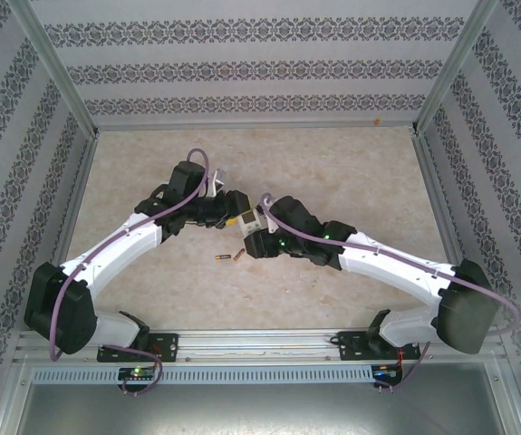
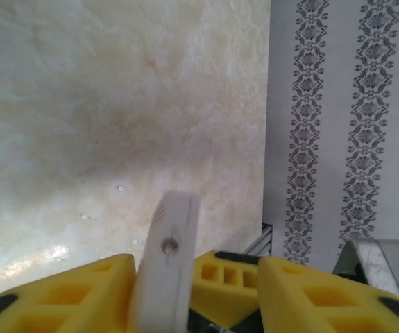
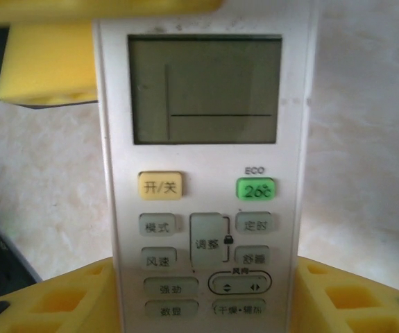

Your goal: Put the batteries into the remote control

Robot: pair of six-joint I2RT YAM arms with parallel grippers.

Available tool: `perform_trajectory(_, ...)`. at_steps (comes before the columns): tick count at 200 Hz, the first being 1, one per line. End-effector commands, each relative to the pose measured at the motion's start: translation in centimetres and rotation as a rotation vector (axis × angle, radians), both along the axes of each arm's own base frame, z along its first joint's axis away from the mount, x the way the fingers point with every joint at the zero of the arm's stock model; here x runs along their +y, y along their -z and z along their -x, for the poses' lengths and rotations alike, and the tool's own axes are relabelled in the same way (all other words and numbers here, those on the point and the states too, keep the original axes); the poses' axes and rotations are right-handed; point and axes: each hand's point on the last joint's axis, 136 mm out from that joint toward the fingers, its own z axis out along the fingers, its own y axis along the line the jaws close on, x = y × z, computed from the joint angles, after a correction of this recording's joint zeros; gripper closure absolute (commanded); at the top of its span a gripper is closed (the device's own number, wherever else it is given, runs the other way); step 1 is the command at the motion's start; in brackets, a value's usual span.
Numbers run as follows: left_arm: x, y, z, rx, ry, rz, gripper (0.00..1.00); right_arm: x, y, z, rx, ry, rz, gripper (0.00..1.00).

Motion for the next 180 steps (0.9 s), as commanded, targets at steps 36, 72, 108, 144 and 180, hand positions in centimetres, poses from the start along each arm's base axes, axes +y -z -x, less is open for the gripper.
perform_trajectory(36,-0.4,0.0,0.1,0.001,-0.015,0.023,0.83,2.9,-3.1,0.6,-0.045,-0.099,-0.086,0.43)
perform_trajectory(72,1.8,0.6,-0.1,0.041,-0.117,-0.092,0.92,1.3,-5.9,-0.3,-0.186,-0.044,-0.078,0.21)
perform_trajectory(108,5.7,1.2,-0.2,0.152,-0.364,-0.209,0.93,0.1,-7.7,0.3,-0.690,-0.101,0.092,0.14)
perform_trajectory(144,7.9,1.9,0.6,0.311,-0.513,-0.275,0.91,1.4,-6.6,0.6,-1.092,-0.247,0.367,0.13)
perform_trajectory(180,7.5,1.8,0.7,0.336,-0.516,-0.252,0.91,3.1,-3.9,-1.7,-1.196,-0.317,0.576,0.35)
